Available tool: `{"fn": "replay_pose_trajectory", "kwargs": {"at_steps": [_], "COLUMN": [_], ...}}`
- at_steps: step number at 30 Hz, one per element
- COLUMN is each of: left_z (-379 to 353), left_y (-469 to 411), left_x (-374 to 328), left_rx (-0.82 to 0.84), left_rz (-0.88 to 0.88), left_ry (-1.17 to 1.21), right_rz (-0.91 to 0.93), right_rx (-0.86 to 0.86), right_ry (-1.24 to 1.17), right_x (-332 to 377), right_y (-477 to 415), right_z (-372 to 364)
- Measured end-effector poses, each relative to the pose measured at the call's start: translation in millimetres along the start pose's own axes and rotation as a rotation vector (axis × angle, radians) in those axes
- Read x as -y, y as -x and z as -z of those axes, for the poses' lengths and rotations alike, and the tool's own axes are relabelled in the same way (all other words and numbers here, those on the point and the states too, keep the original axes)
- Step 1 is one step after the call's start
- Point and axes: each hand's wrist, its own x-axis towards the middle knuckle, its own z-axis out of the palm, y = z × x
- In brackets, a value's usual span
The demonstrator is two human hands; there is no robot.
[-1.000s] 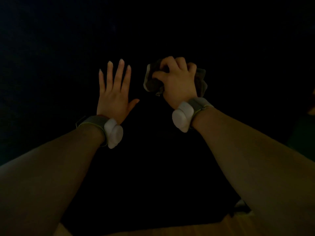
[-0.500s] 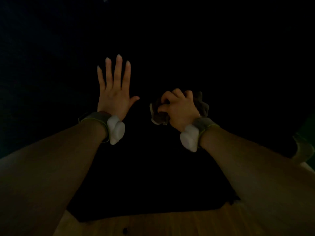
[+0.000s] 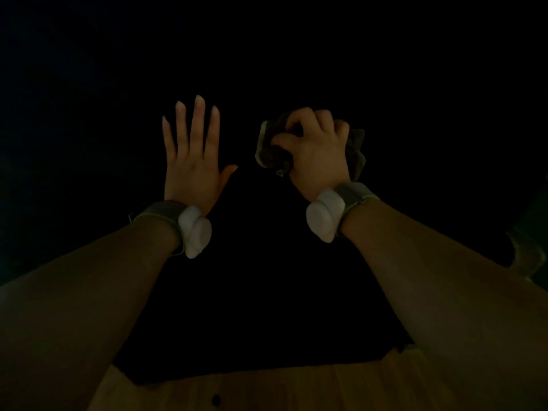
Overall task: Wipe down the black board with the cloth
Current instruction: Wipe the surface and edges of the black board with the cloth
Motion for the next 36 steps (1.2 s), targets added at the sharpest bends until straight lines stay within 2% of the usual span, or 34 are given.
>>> {"fn": "replay_pose_trajectory", "kwargs": {"at_steps": [3,9,13,16,18,22,25,31,36], "left_z": [-2.7,-15.6,-20.4,-21.2,-22.4,-24.4,-27.1,-29.7,-29.9], "left_y": [13.6,44.2,42.7,42.3,41.8,41.2,41.3,42.7,42.4], "left_x": [-8.2,-17.1,-17.7,-16.4,-14.9,-14.2,-14.9,-15.2,-15.7], "left_rx": [0.041,0.098,0.102,0.105,0.116,0.112,0.094,0.096,0.091], "left_rz": [0.027,0.019,0.033,0.031,0.025,0.023,0.03,0.048,0.046], "left_ry": [0.041,0.047,0.016,0.003,0.004,-0.003,0.009,0.006,-0.006], "right_rz": [0.014,0.01,0.017,0.078,0.1,0.116,0.127,-0.017,-0.118], "right_rx": [-0.028,0.079,0.008,0.198,0.253,0.094,0.048,-0.237,-0.126], "right_ry": [-0.015,-0.047,-0.104,-0.113,-0.137,-0.194,-0.229,-0.158,-0.107], "right_x": [1.9,8.8,11.1,8.4,8.5,7.4,4.1,-5.0,4.3], "right_y": [10.4,43.5,54.9,73.3,84.4,86.2,77.7,40.7,42.4], "right_z": [-14.5,-43.6,-51.4,-66.2,-69.5,-58.6,-45.4,-14.8,-34.9]}}
